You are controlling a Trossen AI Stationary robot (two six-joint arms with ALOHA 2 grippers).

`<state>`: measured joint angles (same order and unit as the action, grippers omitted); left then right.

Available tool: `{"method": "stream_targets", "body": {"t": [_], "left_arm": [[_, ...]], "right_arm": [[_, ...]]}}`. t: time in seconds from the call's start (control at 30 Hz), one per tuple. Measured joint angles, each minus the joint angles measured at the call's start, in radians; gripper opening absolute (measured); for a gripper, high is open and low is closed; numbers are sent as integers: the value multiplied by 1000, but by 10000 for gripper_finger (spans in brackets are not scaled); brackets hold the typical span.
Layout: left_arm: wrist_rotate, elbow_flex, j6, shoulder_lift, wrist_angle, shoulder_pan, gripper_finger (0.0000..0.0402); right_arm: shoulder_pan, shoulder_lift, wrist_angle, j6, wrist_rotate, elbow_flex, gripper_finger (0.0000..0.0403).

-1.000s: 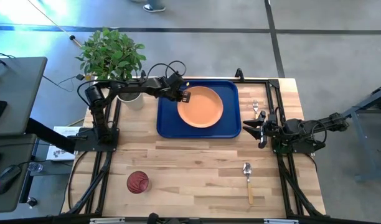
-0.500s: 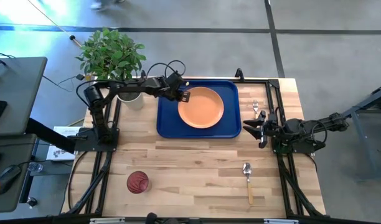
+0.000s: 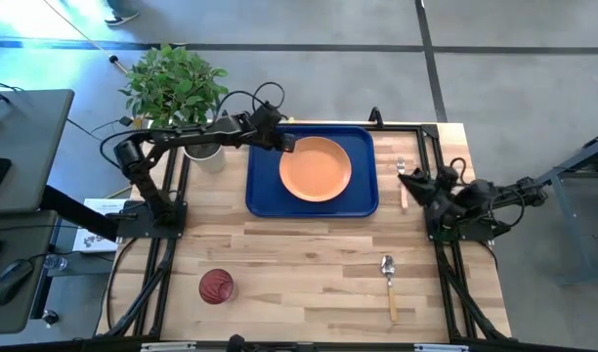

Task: Pick and place plate/cup/fork/spoon on tray
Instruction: Put the yellow fork on the blue tray

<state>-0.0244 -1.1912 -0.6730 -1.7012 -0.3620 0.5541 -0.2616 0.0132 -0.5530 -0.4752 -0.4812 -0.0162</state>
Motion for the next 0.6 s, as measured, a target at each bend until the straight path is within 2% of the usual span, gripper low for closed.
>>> {"method": "stream_targets", "body": {"t": [0.2, 0.37, 0.6], "left_arm": [[97, 0, 71, 88, 7, -1, 79], [113, 0, 150, 180, 7, -19, 79], [116, 0, 256, 296, 8, -74, 78]], "right_arm": [[0, 0, -123, 87, -90, 0, 137], [0, 0, -206, 155, -122, -2, 137], [0, 0, -136, 275, -202, -116, 137]]}}
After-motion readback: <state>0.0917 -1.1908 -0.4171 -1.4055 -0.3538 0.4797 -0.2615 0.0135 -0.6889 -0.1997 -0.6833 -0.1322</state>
